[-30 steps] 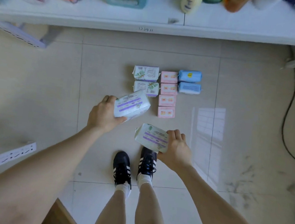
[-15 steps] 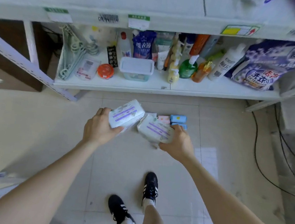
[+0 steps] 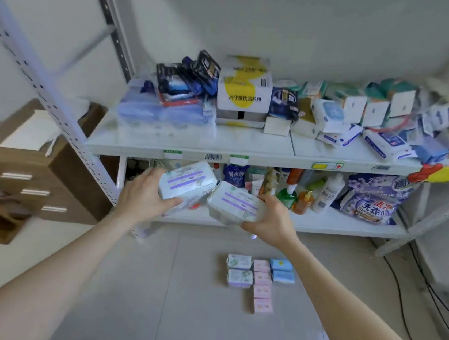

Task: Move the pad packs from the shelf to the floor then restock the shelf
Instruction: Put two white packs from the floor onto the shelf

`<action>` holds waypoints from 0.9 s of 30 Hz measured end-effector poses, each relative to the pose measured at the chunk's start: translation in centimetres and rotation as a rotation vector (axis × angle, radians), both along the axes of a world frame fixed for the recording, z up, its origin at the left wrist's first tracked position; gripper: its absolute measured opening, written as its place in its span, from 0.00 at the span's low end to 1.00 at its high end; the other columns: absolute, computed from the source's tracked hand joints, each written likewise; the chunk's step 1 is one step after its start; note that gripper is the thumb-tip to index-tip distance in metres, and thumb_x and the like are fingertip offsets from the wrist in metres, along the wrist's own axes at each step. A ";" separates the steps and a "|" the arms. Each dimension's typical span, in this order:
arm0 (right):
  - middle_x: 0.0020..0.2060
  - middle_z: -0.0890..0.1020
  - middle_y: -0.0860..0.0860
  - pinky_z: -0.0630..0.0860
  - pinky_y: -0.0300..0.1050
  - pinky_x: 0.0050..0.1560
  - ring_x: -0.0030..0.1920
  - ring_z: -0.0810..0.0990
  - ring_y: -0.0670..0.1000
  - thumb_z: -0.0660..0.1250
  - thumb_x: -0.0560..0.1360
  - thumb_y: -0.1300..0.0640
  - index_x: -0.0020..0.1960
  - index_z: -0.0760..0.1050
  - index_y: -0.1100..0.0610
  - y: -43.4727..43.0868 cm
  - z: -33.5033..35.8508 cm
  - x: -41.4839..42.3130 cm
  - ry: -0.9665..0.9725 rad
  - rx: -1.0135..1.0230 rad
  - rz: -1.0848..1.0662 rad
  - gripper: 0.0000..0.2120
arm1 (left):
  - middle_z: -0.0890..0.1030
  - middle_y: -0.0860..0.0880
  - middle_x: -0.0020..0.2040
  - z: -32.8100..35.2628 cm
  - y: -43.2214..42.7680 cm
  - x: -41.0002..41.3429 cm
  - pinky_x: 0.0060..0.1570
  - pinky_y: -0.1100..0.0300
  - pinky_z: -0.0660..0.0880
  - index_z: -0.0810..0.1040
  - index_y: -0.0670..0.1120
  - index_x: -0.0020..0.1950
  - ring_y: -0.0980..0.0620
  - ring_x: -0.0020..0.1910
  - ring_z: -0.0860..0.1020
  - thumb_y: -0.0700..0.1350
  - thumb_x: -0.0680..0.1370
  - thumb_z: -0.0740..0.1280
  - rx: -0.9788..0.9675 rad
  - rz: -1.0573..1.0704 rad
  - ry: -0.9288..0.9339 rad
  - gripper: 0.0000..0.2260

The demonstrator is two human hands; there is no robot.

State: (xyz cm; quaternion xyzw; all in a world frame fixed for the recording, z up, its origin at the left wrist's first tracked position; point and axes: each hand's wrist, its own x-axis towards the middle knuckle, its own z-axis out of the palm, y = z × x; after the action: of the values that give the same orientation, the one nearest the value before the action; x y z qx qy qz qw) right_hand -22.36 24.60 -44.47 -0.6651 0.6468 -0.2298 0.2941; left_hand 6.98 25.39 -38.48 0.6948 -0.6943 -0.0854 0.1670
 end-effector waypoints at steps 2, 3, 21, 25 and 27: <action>0.50 0.76 0.47 0.76 0.47 0.44 0.50 0.76 0.50 0.75 0.59 0.44 0.61 0.69 0.51 -0.6 3.2 0.9 0.011 -0.061 0.026 0.34 | 0.77 0.48 0.57 3.5 -0.1 1.2 0.45 0.54 0.71 0.72 0.48 0.61 0.44 0.55 0.77 0.61 0.67 0.73 -0.056 -0.012 -0.018 0.29; 0.50 0.76 0.46 0.75 0.47 0.44 0.50 0.76 0.50 0.75 0.59 0.43 0.61 0.69 0.50 -0.9 4.8 1.3 0.012 -0.086 0.038 0.34 | 0.77 0.48 0.58 5.1 -0.1 1.8 0.45 0.54 0.72 0.72 0.48 0.62 0.44 0.55 0.77 0.62 0.67 0.73 -0.081 -0.019 -0.032 0.30; 0.49 0.80 0.46 0.80 0.52 0.46 0.47 0.79 0.48 0.76 0.59 0.45 0.58 0.74 0.50 -2.8 29.3 7.4 -0.076 -0.513 0.144 0.30 | 0.78 0.50 0.56 30.1 0.7 9.4 0.44 0.55 0.71 0.72 0.48 0.61 0.50 0.51 0.76 0.60 0.68 0.74 -0.440 -0.056 -0.096 0.28; 0.45 0.79 0.41 0.80 0.49 0.43 0.44 0.79 0.44 0.76 0.57 0.44 0.54 0.73 0.47 -4.1 32.8 8.0 -0.132 -0.565 0.148 0.28 | 0.78 0.50 0.58 33.9 -0.8 10.1 0.43 0.57 0.68 0.72 0.49 0.63 0.49 0.54 0.75 0.60 0.67 0.75 -0.485 -0.071 -0.067 0.30; 0.43 0.79 0.39 0.79 0.45 0.39 0.42 0.78 0.40 0.77 0.57 0.44 0.53 0.72 0.45 -5.0 34.5 8.2 -0.139 -0.602 0.156 0.27 | 0.78 0.50 0.60 35.8 -1.9 10.2 0.45 0.57 0.68 0.72 0.49 0.65 0.50 0.55 0.75 0.60 0.67 0.76 -0.498 -0.077 -0.044 0.31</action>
State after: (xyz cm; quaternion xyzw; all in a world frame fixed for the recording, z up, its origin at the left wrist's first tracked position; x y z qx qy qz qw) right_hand -14.20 19.64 -10.02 -0.7525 0.4751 -0.4327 0.1442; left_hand 17.22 23.46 -2.68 0.6071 -0.7232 0.0971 0.3147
